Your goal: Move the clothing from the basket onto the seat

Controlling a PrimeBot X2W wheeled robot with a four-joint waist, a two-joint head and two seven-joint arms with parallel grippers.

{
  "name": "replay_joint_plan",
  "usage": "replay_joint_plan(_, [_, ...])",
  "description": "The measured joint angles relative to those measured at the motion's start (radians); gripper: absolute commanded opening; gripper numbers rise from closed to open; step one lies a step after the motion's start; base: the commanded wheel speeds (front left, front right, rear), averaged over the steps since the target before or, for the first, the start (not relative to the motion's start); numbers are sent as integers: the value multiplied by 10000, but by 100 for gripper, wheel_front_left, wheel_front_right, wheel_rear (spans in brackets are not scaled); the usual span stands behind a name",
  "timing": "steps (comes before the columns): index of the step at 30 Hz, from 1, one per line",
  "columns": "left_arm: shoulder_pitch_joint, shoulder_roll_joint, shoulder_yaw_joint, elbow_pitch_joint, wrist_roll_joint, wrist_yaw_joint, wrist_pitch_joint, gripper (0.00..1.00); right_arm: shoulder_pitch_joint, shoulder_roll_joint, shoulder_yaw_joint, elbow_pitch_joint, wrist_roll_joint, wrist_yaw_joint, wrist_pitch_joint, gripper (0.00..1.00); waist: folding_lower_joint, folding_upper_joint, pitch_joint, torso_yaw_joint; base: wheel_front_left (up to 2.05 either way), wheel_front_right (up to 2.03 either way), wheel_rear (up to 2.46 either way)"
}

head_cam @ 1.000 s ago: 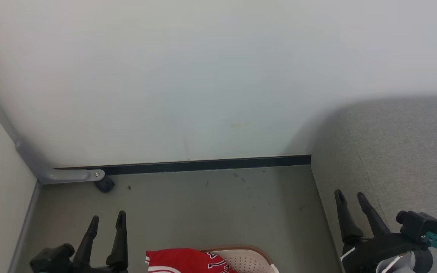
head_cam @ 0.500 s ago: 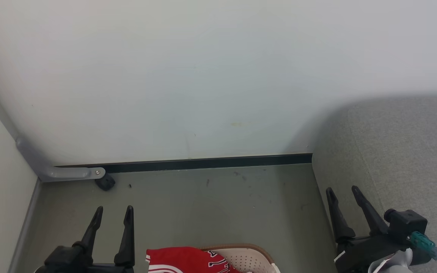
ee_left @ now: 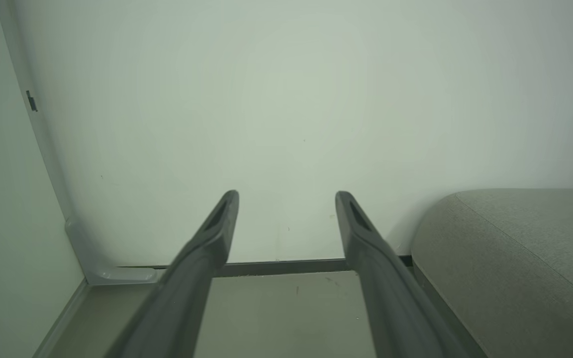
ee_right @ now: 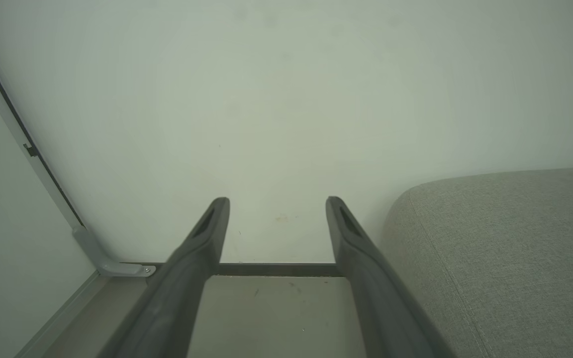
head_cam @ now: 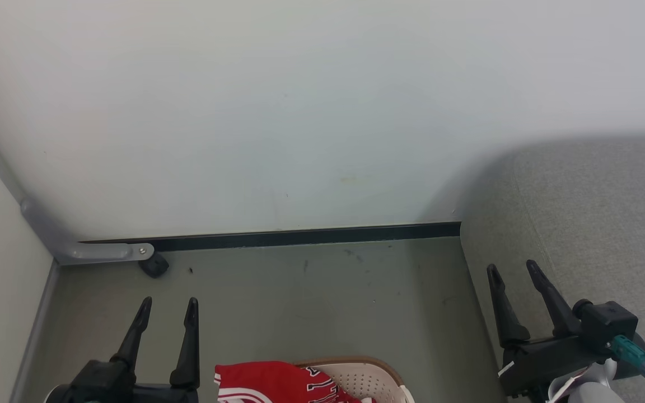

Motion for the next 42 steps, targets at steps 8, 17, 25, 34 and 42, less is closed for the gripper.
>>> replay_joint_plan(8, [-3, -107, 128, 25, 15, -165, 0, 100, 9, 84, -136, -31, 4, 111, 0, 100, 0, 0, 110, -17, 0, 0, 0])
replay_joint_plan(17, [-207, -178, 71, 253, 19, -454, 0, 100, 64, 75, -199, -211, -12, 301, 0, 100, 0, 0, 571, -67, 0, 0, 0])
replay_joint_plan(25, [-764, -311, -140, 851, 17, -702, -2, 100, 30, 75, -313, -483, -29, 378, 0, 100, 0, 0, 1290, -214, 0, 0, 0])
replay_joint_plan(34, [-1679, -481, -506, 1797, 33, -880, -2, 100, -290, 86, -600, -731, -127, 389, -2, 100, 1, 1, 2152, -387, 0, 0, 0])
replay_joint_plan(42, [-2327, -629, -993, 3131, 92, -1055, 111, 100, -944, 107, -901, -817, -280, 464, -2, 100, 1, 1, 3019, -575, 0, 0, 0])
